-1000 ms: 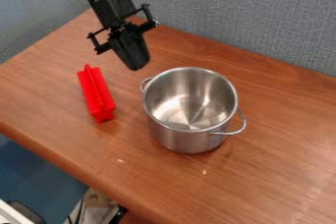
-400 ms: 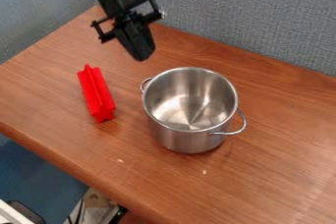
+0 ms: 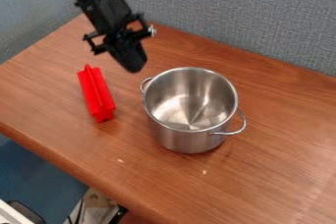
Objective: Move the red object from the metal pot to the table
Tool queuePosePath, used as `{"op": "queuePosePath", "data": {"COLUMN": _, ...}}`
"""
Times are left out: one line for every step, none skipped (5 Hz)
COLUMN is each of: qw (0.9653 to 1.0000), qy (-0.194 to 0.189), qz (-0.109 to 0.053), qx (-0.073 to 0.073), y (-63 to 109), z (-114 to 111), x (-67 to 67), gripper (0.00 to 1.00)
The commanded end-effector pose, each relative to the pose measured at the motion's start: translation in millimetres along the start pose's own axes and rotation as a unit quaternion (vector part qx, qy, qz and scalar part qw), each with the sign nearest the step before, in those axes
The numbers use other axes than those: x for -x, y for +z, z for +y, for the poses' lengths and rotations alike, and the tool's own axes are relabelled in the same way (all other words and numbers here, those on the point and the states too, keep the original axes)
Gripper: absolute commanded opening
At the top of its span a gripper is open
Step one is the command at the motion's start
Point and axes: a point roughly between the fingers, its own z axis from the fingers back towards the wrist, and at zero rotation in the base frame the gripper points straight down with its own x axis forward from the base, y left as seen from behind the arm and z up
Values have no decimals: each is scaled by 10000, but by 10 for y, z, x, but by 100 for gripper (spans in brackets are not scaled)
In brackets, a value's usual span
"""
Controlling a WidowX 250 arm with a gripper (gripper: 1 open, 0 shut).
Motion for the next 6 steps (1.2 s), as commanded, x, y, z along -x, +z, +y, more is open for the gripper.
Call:
{"op": "queuePosePath", "data": {"qw": 9981, "qy": 259, "qz": -545, "qx": -89, "y": 280, "z": -48, "x": -167, "gripper": 0}}
{"op": "queuePosePath", "data": {"qw": 9967, "qy": 383, "qz": -689, "qx": -209, "y": 285, "z": 25, "x": -238, "gripper": 0}}
{"op": "queuePosePath", "data": {"qw": 9962, "qy": 402, "qz": -722, "qx": -284, "y": 217, "z": 126, "x": -230, "gripper": 100}}
{"op": "queuePosePath", "data": {"qw": 9956, "qy": 422, "qz": -757, "qx": -351, "y": 149, "z": 228, "x": -226, "gripper": 0}}
{"op": "queuePosePath", "data": {"qw": 9949, "qy": 372, "qz": -754, "qx": -550, "y": 218, "z": 519, "x": -191, "gripper": 100}}
{"op": "queuePosePath", "data": {"qw": 9938, "qy": 394, "qz": -743, "qx": -723, "y": 263, "z": 794, "x": -162, "gripper": 100}}
